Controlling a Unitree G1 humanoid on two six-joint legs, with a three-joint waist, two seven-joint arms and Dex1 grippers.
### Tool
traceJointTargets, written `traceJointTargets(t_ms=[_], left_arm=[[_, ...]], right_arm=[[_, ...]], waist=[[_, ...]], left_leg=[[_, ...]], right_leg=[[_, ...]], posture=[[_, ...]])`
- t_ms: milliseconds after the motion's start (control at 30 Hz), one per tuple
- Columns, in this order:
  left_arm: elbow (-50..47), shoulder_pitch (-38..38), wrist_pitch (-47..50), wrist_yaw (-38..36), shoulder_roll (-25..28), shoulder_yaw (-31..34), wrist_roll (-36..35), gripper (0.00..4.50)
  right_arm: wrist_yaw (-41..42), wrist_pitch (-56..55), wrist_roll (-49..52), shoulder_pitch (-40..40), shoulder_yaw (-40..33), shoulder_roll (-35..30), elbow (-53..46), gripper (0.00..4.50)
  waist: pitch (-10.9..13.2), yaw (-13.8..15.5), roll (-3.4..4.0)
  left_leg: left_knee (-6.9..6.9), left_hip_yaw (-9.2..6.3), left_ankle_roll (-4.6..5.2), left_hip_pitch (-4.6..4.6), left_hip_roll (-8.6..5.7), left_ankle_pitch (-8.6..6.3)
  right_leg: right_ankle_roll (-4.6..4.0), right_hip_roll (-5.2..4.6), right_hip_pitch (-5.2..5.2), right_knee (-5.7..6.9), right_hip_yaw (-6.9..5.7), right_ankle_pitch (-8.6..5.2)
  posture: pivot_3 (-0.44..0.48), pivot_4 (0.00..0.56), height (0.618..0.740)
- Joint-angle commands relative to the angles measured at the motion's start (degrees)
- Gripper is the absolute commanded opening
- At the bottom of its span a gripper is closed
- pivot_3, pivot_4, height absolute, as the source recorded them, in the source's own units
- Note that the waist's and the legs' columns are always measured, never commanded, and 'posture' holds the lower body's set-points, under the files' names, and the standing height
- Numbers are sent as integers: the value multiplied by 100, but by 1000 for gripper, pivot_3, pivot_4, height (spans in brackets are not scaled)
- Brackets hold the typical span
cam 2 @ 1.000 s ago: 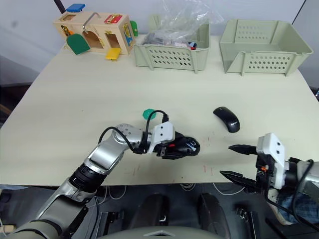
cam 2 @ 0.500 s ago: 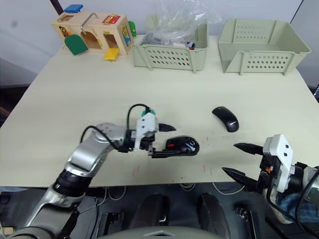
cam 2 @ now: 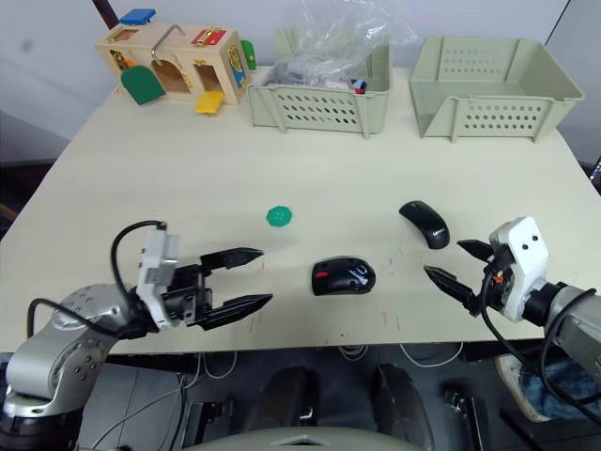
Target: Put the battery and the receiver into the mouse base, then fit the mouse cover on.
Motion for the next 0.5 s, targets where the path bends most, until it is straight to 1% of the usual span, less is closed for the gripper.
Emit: traceJointTargets(t_ms=[33,67,200,267,367,500], left_arm=[[-317,250,-105,-318,94,457,-636,4470],[-333,327,-172,-335,83,504,-651,4470],[-368,544,-351,-287,39,558,-657,4470],[-421,567,-366,-205,31,510,-689,4470],[-485,530,-388,-76,32,445,-727,4470],[-505,538,-444,-61,87,396,-678,4470]], right_arm=[[-406,665,146,-677,221,-57,322,4500],[-582,951,172,-909,257,-2,477,4500],[-685,1015,-254,-1649,741,-31,1095,4500],[-589,999,-365,-1848,901,-75,1338,4500],[-477,907,-531,-2201,1078,33,1759,4500],[-431,635,-887,-2368,1251,141,2063,4500]], waist=[[-1,-1,-2],[-1,5,-1],[-1,7,1],[-1,3,1],[-1,-6,1],[-1,-2,2]], left_leg=[[0,2,0,0,0,0],[0,3,0,-2,-1,0],[0,3,2,-7,-6,-1],[0,5,2,-5,-6,-1],[0,6,3,-6,-6,-2],[-2,6,3,-6,-6,-2]], right_leg=[[-1,-1,0,-1,0,-1],[-2,-2,0,-2,1,-1],[-1,-4,1,-8,-4,-1],[-1,-4,1,-9,1,-1],[-1,-3,0,-9,0,0],[2,-2,0,-9,0,1]], posture=[[0,150,740],[0,150,740],[0,150,740],[0,150,740],[0,150,740],[0,150,740]])
